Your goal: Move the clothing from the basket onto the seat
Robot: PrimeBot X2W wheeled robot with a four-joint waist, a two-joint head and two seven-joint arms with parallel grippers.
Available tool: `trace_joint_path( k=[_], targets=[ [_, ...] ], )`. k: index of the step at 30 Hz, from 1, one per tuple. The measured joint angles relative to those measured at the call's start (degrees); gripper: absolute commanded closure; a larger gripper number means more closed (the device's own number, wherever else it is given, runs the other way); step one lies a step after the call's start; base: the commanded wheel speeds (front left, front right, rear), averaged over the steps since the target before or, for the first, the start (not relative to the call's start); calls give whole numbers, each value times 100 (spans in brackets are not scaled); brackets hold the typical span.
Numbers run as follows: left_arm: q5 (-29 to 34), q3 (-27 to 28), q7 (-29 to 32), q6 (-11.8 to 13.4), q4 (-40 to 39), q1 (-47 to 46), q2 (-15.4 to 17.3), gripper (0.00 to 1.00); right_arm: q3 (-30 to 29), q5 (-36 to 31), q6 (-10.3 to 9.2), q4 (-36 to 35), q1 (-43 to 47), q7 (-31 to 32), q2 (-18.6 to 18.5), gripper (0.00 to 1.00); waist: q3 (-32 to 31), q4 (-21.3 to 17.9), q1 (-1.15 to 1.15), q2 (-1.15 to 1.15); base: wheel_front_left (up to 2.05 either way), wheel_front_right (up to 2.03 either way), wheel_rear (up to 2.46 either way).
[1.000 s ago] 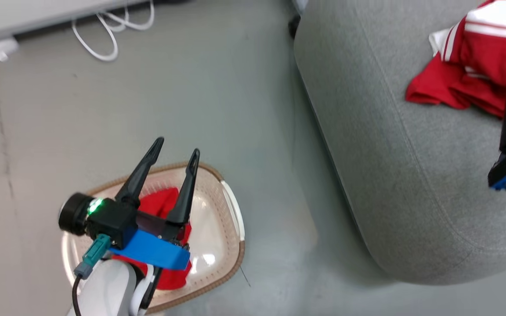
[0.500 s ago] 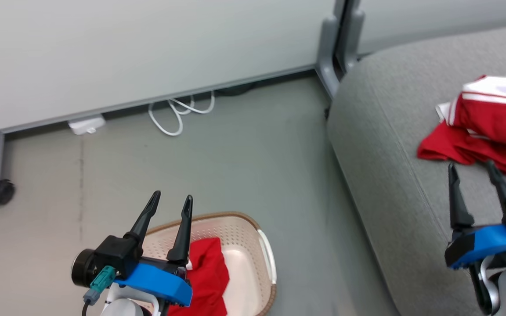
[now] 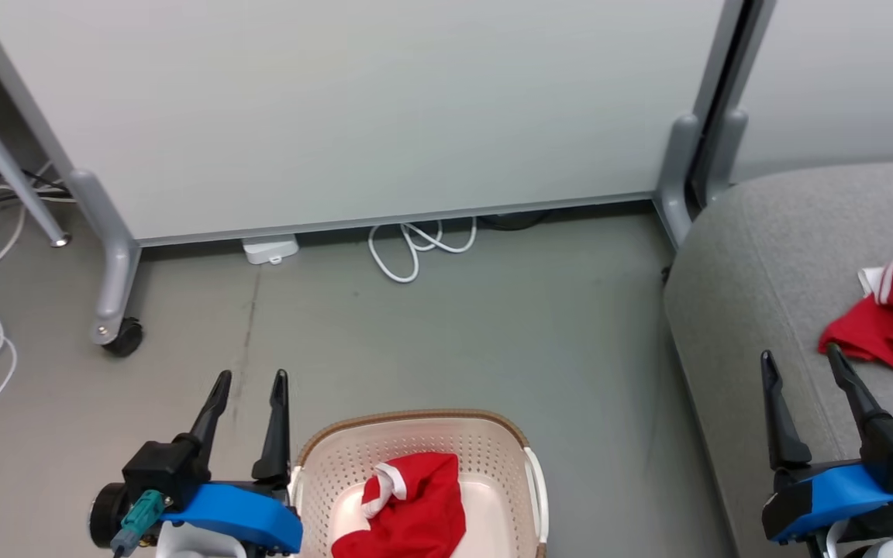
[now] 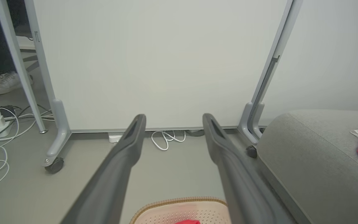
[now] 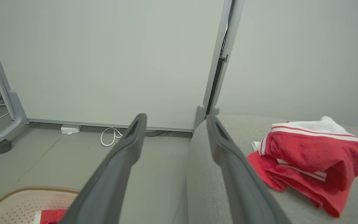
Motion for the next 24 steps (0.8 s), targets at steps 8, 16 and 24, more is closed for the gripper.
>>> trace_joint_path(
  k=[8, 16, 24],
  targets=[
    [47, 214, 0, 0, 205, 38, 62, 0, 63, -9, 0, -105, 150, 94, 69, 0, -147, 260, 1, 0, 0, 0, 0],
    [23, 257, 0, 0, 328, 10, 97, 0, 265, 119, 0, -108, 226, 123, 93, 0, -129, 320, 1, 0, 0, 0, 0],
    [66, 264, 0, 0, 309, -41, 47, 0, 375, 175, 0, -37, 218, 93, 99, 0, -17, 286, 1, 0, 0, 0, 0]
  ],
)
